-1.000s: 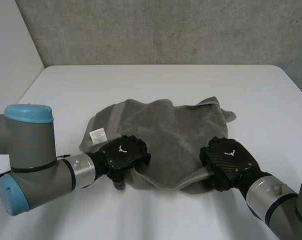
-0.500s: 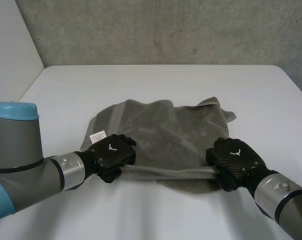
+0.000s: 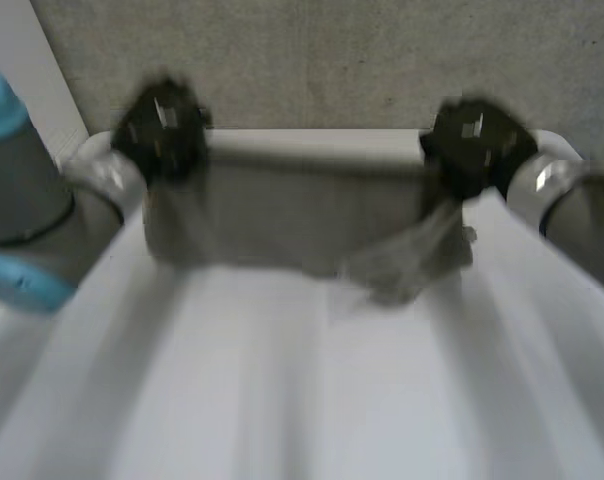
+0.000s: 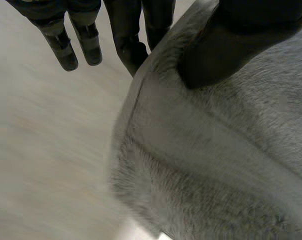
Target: Fold the towel.
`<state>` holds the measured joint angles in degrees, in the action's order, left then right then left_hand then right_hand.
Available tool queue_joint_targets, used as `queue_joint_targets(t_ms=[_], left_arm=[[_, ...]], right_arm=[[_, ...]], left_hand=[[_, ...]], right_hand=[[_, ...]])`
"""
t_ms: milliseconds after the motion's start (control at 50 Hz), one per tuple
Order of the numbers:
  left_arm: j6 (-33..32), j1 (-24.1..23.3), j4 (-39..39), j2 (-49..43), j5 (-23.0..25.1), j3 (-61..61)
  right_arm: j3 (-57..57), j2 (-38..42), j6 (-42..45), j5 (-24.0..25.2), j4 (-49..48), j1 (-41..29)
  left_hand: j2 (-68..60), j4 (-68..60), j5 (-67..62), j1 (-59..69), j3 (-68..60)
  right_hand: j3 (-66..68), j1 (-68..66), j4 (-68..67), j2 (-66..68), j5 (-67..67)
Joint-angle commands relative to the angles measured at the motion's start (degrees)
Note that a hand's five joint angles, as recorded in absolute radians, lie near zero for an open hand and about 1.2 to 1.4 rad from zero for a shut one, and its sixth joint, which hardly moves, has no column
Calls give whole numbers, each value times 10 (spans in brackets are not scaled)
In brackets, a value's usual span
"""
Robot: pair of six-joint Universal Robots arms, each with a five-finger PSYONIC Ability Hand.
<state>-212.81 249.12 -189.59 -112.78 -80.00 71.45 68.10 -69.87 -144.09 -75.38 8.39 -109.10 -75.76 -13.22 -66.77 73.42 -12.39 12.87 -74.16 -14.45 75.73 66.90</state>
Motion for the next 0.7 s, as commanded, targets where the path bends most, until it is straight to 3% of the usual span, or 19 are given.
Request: queue_joint_targets(t_ms=[20,60,240,360,440,560,700], left_arm=[[8,-26,-145,64,-42,-116],[13,-23,-190,114,-33,-124],[38,2,-193,107,28,-44],[37,44,-199,66,40,91],[35,70,-209,24,47,181],[-14,64,-229,-30,57,256],[-67,29,-221,-89,57,285]], right_arm=[[-334,13,-32,-58,-49,-40],[-331,-2,-58,-52,-90,-38],[-164,-51,-79,12,-96,-28],[-23,-51,-42,38,-90,-9],[113,-54,9,90,-96,-5],[268,-34,57,123,-126,-5],[343,42,76,111,-180,-14]], left_hand=[[-42,32,-32,66,24],[-42,32,-32,66,24],[-42,32,-32,66,24],[-42,32,-32,66,24],[-42,32,-32,66,24],[-42,32,-32,66,24],[-42,32,-32,66,24]], right_hand=[[-29,-58,44,43,31],[-29,-58,44,43,31],[-29,-58,44,43,31],[-29,-58,44,43,31],[-29,-58,44,43,31],[-29,-58,44,43,31],[-29,-58,44,43,31]])
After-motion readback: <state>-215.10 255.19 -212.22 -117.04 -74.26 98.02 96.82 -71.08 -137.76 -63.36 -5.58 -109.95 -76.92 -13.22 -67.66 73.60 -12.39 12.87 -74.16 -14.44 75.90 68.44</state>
